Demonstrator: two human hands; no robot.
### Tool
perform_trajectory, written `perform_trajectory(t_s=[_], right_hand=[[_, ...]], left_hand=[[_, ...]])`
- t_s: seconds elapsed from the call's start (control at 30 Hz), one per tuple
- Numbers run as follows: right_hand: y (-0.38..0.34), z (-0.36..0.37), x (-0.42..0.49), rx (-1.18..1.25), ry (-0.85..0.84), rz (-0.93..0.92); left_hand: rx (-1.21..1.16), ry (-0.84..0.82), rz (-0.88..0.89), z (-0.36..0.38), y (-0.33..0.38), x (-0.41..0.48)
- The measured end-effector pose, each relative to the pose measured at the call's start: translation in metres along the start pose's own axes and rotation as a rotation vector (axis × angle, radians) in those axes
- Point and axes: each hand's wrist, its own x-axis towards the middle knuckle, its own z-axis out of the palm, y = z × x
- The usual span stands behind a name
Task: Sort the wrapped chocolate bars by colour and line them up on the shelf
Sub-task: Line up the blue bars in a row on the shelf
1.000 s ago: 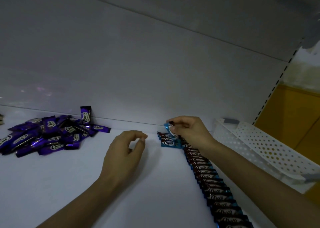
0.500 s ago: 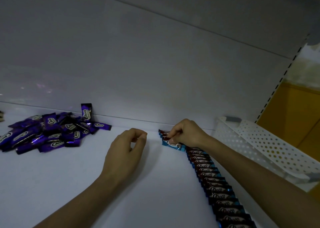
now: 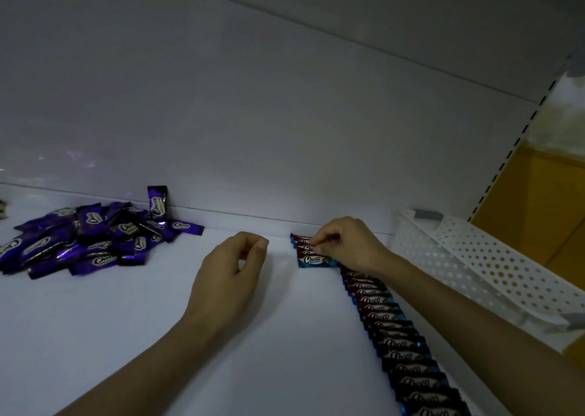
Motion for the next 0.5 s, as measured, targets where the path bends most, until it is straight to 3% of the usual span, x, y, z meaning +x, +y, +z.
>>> perform_trajectory(t_s=[0.5], right_hand=[[0.015,-0.001,-0.017,-0.174,-0.009,-0.034]], left_hand=[[0.017,-0.006,0.028,0.0,-0.002,-0.001]])
